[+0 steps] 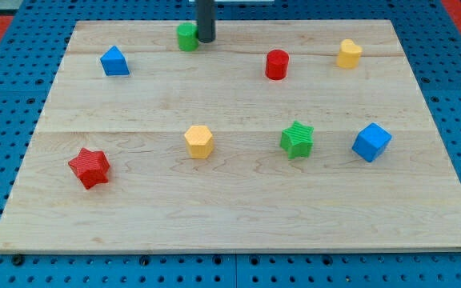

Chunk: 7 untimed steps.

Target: Keep green circle and blue triangle in a diagonally

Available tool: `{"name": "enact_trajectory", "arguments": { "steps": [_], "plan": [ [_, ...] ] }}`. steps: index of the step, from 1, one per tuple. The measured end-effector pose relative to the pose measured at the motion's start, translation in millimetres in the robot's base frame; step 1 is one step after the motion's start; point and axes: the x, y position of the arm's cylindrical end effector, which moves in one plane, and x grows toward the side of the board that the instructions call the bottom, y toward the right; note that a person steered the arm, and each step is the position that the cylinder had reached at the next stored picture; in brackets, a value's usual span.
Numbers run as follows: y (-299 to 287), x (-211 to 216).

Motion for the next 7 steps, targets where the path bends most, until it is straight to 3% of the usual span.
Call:
{"name": "enact_trajectory", "arguments": {
  "steps": [2, 4, 6, 7],
  "plan": [
    [11.3, -11.3],
    [-95.0, -28.1],
    [-24.3, -14.5],
    [-36.7, 6.0]
  ]
}}
